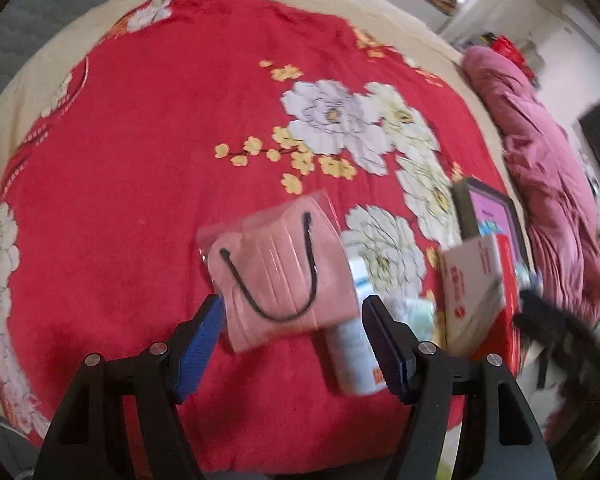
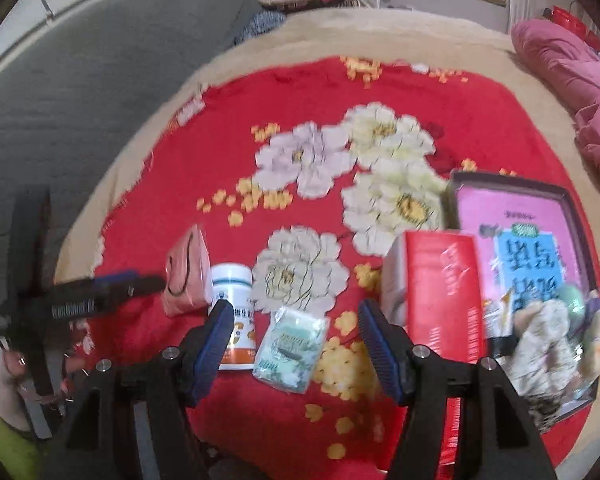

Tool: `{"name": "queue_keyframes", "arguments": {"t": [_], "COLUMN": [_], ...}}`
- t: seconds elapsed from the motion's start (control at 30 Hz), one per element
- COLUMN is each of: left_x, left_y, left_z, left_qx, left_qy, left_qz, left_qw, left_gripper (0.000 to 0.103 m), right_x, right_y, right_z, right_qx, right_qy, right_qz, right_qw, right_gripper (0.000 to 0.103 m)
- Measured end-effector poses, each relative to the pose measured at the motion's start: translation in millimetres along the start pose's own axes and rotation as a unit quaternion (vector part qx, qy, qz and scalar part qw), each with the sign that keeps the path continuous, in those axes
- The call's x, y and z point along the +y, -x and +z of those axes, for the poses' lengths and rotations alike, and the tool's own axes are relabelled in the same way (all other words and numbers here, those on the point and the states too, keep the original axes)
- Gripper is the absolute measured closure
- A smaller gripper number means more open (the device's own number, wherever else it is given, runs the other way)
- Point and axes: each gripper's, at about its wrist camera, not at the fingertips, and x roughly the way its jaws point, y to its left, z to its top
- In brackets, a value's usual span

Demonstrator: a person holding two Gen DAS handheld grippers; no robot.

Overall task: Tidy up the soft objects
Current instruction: 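Grasp the pink mask bag with the left tool while the right tool grasps the green tissue pack, then carry the mask bag and tissue pack over the box and lower them in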

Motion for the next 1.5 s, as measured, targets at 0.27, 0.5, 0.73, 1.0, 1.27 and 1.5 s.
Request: {"name": "queue_keyframes", "arguments": {"t": [0.27,0.5,0.73,1.0,1.27,1.5], "left_x": [8,26,42,41,34,5], "left_y": [-50,-70,-74,-84,-70,-19], "left_z": [21,18,16,16,15,11], "left_qx": [0.057,0.056,0.050,0.045,0.031,-0.012], "left_qy": [0.064,0.101,0.126,0.129,0.100,0.050], "left_qz": [-0.019,-0.047,-0.057,-0.024,-0.060,-0.066], "left_qw": [0.9961,0.9922,0.9891,0.9904,0.9927,0.9965], "left_gripper": [0.027,0.021,0.021,0.044,0.078,0.078], "right_x": [13,17,15,8,8,8], "right_y": [-40,-77,-112,-119,-99,-54], "right_z": [-18,-29,-34,-38,-32,-19], "right_qx": [0.044,0.084,0.111,0.109,0.090,0.040], "right_qy": [-0.002,-0.002,-0.035,-0.063,-0.062,-0.060], "right_qz": [-0.010,-0.042,-0.076,-0.074,-0.056,-0.035], "right_qw": [0.999,0.996,0.990,0.989,0.992,0.997], "right_gripper": [0.039,0.039,0.039,0.050,0.053,0.053]}}
